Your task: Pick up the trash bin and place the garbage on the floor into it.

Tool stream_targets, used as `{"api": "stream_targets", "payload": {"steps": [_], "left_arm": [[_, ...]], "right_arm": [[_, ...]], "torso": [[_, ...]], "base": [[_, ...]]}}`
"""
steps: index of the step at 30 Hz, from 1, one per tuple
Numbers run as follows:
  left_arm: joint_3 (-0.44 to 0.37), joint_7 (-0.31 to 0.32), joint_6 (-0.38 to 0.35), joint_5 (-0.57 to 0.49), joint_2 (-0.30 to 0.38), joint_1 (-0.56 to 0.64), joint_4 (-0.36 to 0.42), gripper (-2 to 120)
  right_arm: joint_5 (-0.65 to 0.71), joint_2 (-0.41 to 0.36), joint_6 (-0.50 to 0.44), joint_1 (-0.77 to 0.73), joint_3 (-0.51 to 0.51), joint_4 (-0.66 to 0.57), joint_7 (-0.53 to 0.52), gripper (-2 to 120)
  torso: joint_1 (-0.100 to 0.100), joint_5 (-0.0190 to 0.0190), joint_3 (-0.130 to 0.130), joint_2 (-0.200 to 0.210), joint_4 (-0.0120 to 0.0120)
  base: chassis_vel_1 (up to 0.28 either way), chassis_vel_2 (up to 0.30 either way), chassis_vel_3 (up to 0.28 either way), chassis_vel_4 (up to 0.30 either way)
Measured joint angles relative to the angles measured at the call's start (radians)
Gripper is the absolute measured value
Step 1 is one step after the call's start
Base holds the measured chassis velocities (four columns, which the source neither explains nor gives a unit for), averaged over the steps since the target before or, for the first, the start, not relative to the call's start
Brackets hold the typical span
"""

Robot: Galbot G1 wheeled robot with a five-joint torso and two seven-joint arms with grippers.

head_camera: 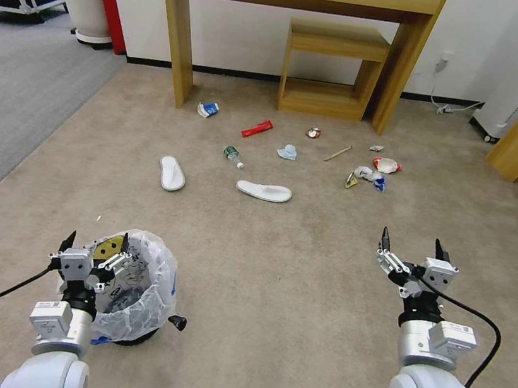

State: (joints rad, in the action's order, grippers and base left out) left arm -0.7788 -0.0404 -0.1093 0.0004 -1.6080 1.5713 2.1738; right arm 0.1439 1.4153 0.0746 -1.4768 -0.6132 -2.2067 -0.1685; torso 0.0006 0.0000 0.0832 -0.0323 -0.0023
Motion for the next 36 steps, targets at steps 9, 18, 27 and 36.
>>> {"api": "stream_targets", "payload": {"steps": [9, 18, 27, 36], "left_arm": [[-0.001, 0.000, 0.003, 0.000, 0.000, 0.001, -0.001, 100], [0.001, 0.000, 0.010, 0.002, 0.000, 0.004, -0.005, 100], [-0.002, 0.001, 0.013, 0.003, 0.000, 0.005, -0.010, 100], [-0.005, 0.003, 0.007, 0.007, 0.000, 0.006, -0.013, 100]], "right_arm": [[-0.008, 0.004, 0.022, 0.001, 0.000, -0.001, -0.007, 100], [-0.009, 0.005, 0.013, -0.001, 0.002, 0.003, -0.006, 100], [-0.011, 0.007, -0.034, 0.004, 0.008, 0.020, 0.006, 100], [-0.014, 0.002, -0.025, 0.004, 0.008, 0.026, 0.006, 100]], "torso": [[0.000, 0.0000, 0.000, 0.000, 0.0000], [0.000, -0.0001, 0.000, 0.000, -0.0001], [0.000, -0.0003, 0.000, 0.000, 0.0002], [0.000, 0.0001, 0.000, 0.000, 0.0000]], "base": [[0.000, 0.000, 0.000, 0.000], [0.076, 0.082, -0.082, -0.097], [0.136, 0.164, -0.127, -0.129], [-0.013, -0.011, 0.008, 0.009]]}}
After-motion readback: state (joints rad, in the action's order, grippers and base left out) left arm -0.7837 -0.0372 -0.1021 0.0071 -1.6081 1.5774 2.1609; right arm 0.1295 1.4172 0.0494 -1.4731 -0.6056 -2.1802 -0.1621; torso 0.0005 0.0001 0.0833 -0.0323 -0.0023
